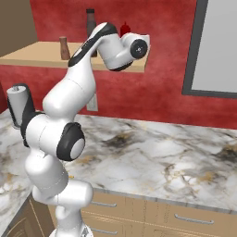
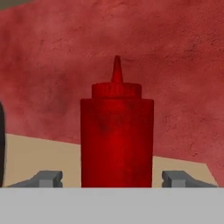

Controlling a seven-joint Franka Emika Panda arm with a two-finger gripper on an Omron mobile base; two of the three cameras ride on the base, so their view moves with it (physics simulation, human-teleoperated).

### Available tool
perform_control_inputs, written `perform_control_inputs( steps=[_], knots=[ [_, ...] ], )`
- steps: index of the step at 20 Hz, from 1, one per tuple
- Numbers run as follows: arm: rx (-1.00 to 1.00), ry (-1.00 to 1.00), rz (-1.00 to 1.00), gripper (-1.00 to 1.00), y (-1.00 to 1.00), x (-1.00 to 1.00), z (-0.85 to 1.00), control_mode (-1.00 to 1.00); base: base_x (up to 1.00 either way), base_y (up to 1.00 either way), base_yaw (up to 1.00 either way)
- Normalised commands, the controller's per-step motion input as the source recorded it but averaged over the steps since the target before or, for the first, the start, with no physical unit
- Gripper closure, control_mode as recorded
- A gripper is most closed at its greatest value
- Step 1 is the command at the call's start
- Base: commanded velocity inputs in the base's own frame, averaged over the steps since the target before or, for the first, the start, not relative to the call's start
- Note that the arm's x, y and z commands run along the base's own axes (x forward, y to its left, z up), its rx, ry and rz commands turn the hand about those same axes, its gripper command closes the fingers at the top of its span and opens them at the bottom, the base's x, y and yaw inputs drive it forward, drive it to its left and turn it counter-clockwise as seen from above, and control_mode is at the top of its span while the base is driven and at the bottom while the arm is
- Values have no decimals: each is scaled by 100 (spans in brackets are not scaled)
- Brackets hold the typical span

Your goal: There are various items on the counter. Only move the condiments/shakers into the cabinet.

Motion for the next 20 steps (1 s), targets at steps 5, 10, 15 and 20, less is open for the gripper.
perform_control_inputs(
  steps=[5,10,15,20],
  knots=[
    [0,0,0,-100,-1,-29,0,-100,0,0,0],
    [0,0,-1,-100,-5,-57,0,-100,0,0,0],
    [0,0,-1,-100,-6,-76,-2,-100,0,0,0],
    [0,-2,0,-100,-1,-21,1,-100,0,0,0]
  ],
)
